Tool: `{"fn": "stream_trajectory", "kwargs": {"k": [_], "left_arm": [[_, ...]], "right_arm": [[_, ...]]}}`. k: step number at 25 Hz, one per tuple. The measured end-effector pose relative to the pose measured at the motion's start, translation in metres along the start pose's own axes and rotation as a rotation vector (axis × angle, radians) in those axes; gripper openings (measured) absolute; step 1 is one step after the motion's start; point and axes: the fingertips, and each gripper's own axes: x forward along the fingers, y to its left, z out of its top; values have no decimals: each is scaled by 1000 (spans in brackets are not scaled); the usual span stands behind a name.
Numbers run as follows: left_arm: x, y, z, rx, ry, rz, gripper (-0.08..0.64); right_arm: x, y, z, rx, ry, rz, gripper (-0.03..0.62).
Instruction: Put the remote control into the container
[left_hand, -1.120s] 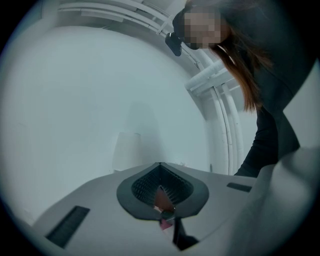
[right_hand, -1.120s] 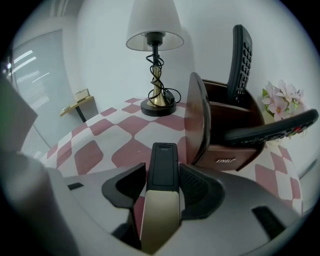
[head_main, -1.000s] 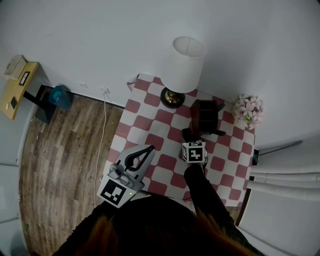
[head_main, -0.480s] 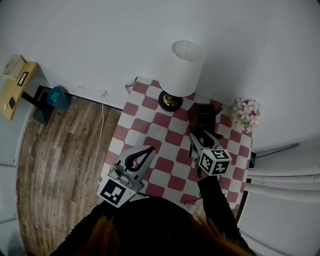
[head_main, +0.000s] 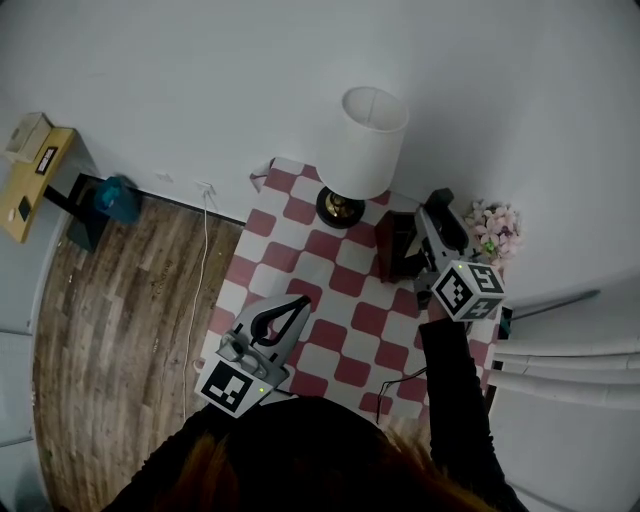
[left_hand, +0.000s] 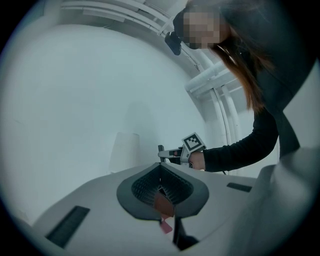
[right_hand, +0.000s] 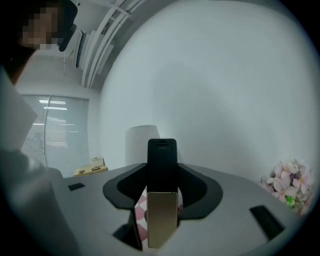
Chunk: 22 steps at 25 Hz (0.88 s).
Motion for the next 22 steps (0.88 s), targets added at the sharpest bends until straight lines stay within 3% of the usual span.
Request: {"fn": "stream_trajectory", "kwargs": {"k": [6, 9, 14, 22], "left_arm": [[1, 3, -1, 3, 1, 12, 8], [2, 4, -2, 2, 5, 16, 8], [1, 7, -4, -2, 13, 30, 8], [0, 7, -4, 0, 13, 31, 8]], "right_arm": [[36, -25, 20, -2, -138, -53, 196], [49, -30, 16, -53, -173, -81, 196], [56, -23, 14, -155, -178, -90, 196], [54, -52, 37, -151, -205, -132, 196]]}}
